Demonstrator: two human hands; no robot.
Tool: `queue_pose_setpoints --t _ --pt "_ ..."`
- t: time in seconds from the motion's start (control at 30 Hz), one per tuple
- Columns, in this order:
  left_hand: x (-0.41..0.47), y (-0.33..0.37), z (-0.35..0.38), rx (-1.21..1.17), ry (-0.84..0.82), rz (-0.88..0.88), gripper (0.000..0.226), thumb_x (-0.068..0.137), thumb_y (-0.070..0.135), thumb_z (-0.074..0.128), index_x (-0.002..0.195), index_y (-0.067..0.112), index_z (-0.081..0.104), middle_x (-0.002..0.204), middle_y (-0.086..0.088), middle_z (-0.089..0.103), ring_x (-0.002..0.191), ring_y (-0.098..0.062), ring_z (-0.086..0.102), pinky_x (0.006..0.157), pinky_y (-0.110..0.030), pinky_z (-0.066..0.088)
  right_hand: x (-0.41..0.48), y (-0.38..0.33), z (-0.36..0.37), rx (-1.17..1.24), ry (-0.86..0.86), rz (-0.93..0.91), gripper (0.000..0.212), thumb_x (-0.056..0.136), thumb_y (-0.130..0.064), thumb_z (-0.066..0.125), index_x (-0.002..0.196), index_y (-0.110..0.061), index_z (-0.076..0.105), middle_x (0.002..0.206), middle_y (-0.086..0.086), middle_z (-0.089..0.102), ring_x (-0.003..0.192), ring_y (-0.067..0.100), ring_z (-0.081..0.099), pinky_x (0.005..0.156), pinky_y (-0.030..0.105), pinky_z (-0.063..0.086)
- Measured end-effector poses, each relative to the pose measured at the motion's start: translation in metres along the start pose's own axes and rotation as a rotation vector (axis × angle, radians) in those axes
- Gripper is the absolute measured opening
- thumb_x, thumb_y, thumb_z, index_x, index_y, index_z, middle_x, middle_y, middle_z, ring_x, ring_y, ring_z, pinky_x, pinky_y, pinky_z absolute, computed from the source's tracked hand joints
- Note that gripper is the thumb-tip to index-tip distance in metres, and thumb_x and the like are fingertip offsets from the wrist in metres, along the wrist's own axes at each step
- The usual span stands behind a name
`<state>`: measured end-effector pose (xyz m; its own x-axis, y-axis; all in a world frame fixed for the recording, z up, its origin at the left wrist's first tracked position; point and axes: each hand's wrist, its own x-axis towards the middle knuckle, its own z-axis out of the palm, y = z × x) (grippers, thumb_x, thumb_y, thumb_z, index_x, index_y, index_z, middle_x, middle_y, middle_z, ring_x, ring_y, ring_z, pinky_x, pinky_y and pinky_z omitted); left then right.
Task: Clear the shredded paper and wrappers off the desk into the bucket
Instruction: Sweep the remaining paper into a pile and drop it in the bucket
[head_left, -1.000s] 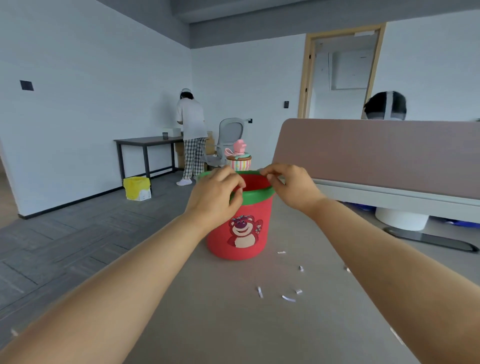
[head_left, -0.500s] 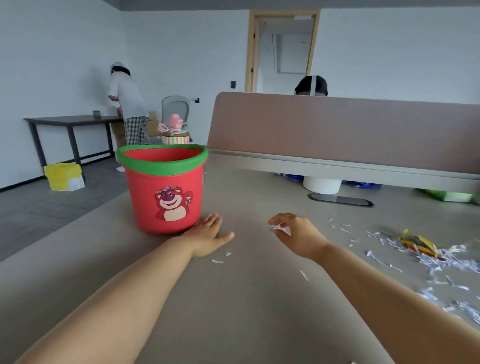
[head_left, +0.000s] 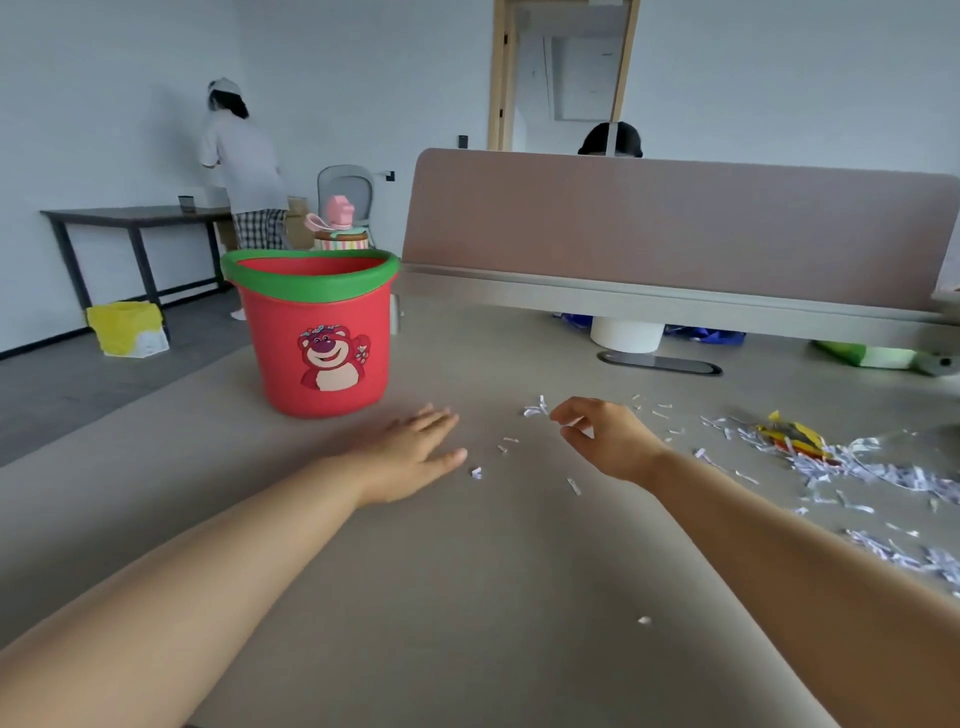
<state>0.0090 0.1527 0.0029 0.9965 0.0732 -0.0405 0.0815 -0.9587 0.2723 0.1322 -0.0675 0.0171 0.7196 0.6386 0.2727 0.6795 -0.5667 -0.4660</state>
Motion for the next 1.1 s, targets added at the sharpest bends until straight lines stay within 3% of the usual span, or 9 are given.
queue_pose_setpoints --t 0.07,0.13,0.23,0.4,0.6,0.73,0.9,1.03,1.1 --pt "-0.015 -0.014 0.001 0.102 -0.022 -0.135 0.067 0.094 0.051 0.023 0.146 0.016 0.001 0.158 -0.002 -0.005 0.144 -0.014 -0.01 0.119 -0.034 0.0 -0.002 -0.009 0.007 0.018 -0.02 -0.014 0.024 0.09 -0.013 0.048 0.11 -0.012 0.061 0.104 -0.006 0.06 0.088 0.012 0.054 0.075 0.007 0.032" --pt "-0.022 -0.015 0.006 0.166 -0.066 -0.196 0.07 0.093 0.055 0.019 0.146 0.015 -0.001 0.158 -0.004 -0.007 0.145 -0.016 -0.009 0.119 -0.037 0.0 -0.004 -0.017 0.013 0.025 -0.034 -0.022 0.024 0.09 -0.015 0.048 0.11 -0.013 0.062 0.111 -0.001 0.063 0.093 0.018 0.059 0.08 0.012 0.036" --pt "-0.016 0.008 0.013 0.201 -0.095 -0.158 0.076 0.089 0.062 0.017 0.146 0.017 -0.005 0.157 -0.004 -0.011 0.145 -0.016 -0.01 0.119 -0.038 0.0 -0.01 -0.023 0.017 0.031 -0.042 -0.041 0.022 0.09 -0.016 0.049 0.107 -0.013 0.062 0.115 0.005 0.065 0.098 0.022 0.061 0.081 0.019 0.041" --pt "0.009 0.067 0.032 0.136 -0.111 0.025 0.083 0.087 0.065 0.022 0.144 0.016 -0.013 0.157 -0.003 -0.014 0.144 -0.015 -0.011 0.119 -0.036 -0.001 -0.03 -0.005 -0.004 -0.002 -0.006 -0.005 0.023 0.09 -0.016 0.049 0.109 -0.015 0.061 0.113 0.003 0.064 0.097 0.017 0.06 0.082 0.017 0.038" --pt "0.048 0.078 0.031 0.12 -0.049 -0.031 0.09 0.081 0.07 0.03 0.143 0.025 -0.017 0.153 -0.003 -0.026 0.14 -0.029 -0.026 0.113 -0.054 -0.007 -0.085 0.059 -0.054 -0.131 0.055 0.199 0.025 0.089 -0.02 0.051 0.113 -0.021 0.059 0.119 0.003 0.062 0.103 0.018 0.059 0.09 0.028 0.046" --pt "0.074 0.109 0.036 0.142 -0.111 0.036 0.087 0.082 0.072 0.027 0.144 0.027 -0.014 0.155 -0.004 -0.021 0.143 -0.027 -0.018 0.115 -0.051 -0.004 -0.128 0.096 -0.08 -0.312 0.132 0.357 0.033 0.088 -0.031 0.054 0.119 -0.024 0.054 0.135 0.002 0.051 0.125 0.025 0.043 0.104 0.038 0.039" --pt "0.099 0.177 0.056 0.172 -0.156 0.22 0.084 0.083 0.071 0.021 0.144 0.025 -0.013 0.157 -0.008 -0.01 0.145 -0.022 -0.009 0.119 -0.041 -0.001 -0.175 0.12 -0.111 -0.456 0.155 0.642 0.056 0.085 -0.056 0.045 0.135 -0.031 0.035 0.148 -0.002 0.034 0.135 0.029 0.025 0.108 0.048 0.03" --pt "0.096 0.214 0.068 0.178 -0.186 0.385 0.073 0.09 0.061 0.019 0.146 0.021 -0.006 0.157 -0.005 -0.01 0.145 -0.018 -0.01 0.119 -0.038 -0.002 -0.207 0.143 -0.119 -0.389 -0.023 0.865 0.081 0.075 -0.075 0.034 0.142 -0.034 0.015 0.156 -0.001 0.013 0.143 0.03 0.006 0.115 0.057 0.014" --pt "0.089 0.227 0.073 0.179 -0.199 0.453 0.07 0.092 0.057 0.018 0.146 0.018 -0.003 0.157 -0.003 -0.009 0.144 -0.015 -0.01 0.119 -0.037 -0.002 -0.211 0.145 -0.11 -0.394 -0.092 0.897 0.078 0.078 -0.074 0.026 0.143 -0.033 0.01 0.157 -0.001 0.006 0.144 0.029 0.002 0.116 0.057 0.008"
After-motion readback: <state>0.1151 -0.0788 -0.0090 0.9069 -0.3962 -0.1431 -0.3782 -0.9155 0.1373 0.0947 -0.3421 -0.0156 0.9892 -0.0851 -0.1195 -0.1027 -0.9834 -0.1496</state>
